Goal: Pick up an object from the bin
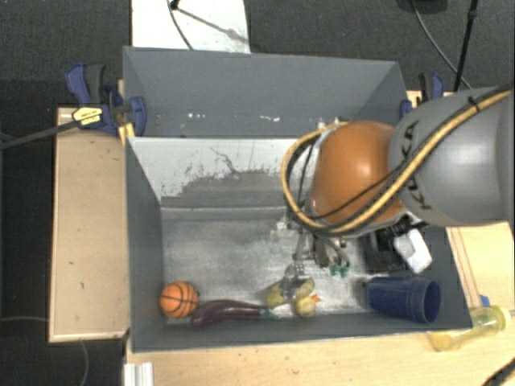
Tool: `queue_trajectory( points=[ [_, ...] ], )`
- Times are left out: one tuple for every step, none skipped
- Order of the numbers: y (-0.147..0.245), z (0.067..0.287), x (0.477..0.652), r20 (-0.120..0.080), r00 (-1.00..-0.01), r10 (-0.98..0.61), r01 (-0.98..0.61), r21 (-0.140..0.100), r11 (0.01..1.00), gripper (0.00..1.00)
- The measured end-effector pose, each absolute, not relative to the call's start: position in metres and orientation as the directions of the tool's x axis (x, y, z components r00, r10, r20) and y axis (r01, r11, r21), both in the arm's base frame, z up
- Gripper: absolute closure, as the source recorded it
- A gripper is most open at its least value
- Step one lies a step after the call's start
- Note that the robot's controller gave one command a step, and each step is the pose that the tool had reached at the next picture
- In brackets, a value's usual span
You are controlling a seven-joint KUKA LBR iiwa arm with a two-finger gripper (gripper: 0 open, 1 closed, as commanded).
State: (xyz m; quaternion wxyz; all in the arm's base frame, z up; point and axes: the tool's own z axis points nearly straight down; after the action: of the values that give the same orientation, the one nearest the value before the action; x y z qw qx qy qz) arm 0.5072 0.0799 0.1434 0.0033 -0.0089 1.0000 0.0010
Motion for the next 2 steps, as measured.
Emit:
queue_trajectory(
  points=[
    [0.070,0.129,0.504,-0.004,-1.000,0.012,0.012,0.000,1.000,0.00],
    [0.100,0.135,0.499,0.001,-0.992,-0.122,-0.122,-0.001,0.992,0.00]
  ],
)
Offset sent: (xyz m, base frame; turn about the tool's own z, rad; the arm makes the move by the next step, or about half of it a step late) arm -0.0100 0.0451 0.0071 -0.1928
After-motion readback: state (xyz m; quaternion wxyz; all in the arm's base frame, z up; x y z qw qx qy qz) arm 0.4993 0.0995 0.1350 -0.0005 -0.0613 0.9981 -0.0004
